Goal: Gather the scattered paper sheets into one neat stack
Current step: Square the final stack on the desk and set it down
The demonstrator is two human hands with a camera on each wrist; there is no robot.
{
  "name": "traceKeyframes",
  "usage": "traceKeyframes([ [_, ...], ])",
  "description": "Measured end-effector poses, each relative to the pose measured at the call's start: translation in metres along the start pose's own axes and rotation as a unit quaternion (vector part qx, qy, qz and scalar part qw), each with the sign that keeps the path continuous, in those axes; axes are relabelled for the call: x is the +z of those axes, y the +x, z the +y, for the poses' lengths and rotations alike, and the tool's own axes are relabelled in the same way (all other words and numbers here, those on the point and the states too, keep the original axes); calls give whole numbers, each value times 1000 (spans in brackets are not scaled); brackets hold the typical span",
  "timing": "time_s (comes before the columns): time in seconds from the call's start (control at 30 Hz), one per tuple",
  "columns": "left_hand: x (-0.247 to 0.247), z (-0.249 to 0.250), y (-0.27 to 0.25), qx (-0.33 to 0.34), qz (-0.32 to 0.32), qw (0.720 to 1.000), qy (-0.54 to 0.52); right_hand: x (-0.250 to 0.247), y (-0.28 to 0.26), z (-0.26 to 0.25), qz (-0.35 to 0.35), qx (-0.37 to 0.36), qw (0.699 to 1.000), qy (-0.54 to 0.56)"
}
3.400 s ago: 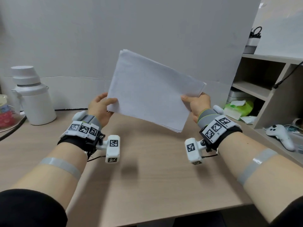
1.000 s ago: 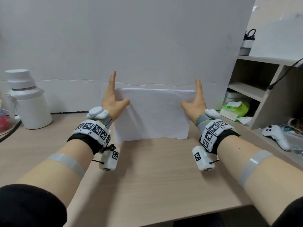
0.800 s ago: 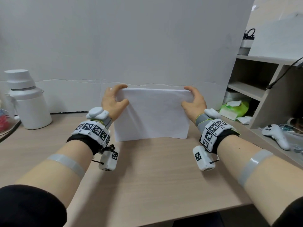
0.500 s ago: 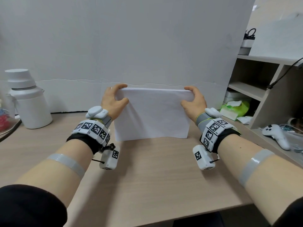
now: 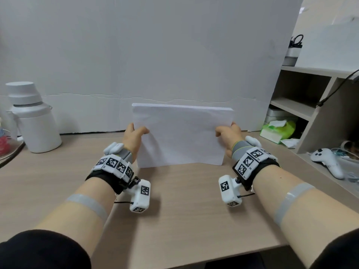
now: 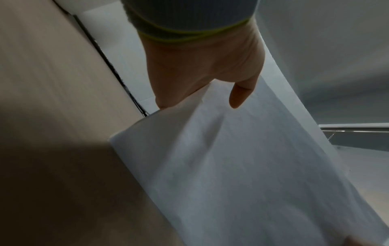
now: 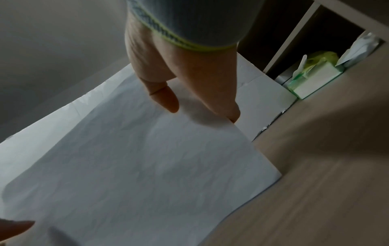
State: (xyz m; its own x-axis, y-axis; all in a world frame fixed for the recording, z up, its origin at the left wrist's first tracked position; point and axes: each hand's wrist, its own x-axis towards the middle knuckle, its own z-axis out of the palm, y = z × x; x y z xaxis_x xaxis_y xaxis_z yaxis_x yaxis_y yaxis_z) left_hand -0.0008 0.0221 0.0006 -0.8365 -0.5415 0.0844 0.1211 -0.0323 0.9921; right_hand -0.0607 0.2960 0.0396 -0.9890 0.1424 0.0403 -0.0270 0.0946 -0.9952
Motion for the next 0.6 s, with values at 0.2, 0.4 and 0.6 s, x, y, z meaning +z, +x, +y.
traceKeyframes([
  [0.2, 3, 6, -8, 8, -13, 999, 48, -1, 1, -1, -15, 4, 1000, -9],
  [0.4, -4, -2, -8, 6, -23, 994, 108, -9, 1, 7, -29, 29, 999, -28],
  [0.6, -3, -4, -10, 13, -35, 993, 115, -5, -3, 9, -37, 52, 997, -42],
])
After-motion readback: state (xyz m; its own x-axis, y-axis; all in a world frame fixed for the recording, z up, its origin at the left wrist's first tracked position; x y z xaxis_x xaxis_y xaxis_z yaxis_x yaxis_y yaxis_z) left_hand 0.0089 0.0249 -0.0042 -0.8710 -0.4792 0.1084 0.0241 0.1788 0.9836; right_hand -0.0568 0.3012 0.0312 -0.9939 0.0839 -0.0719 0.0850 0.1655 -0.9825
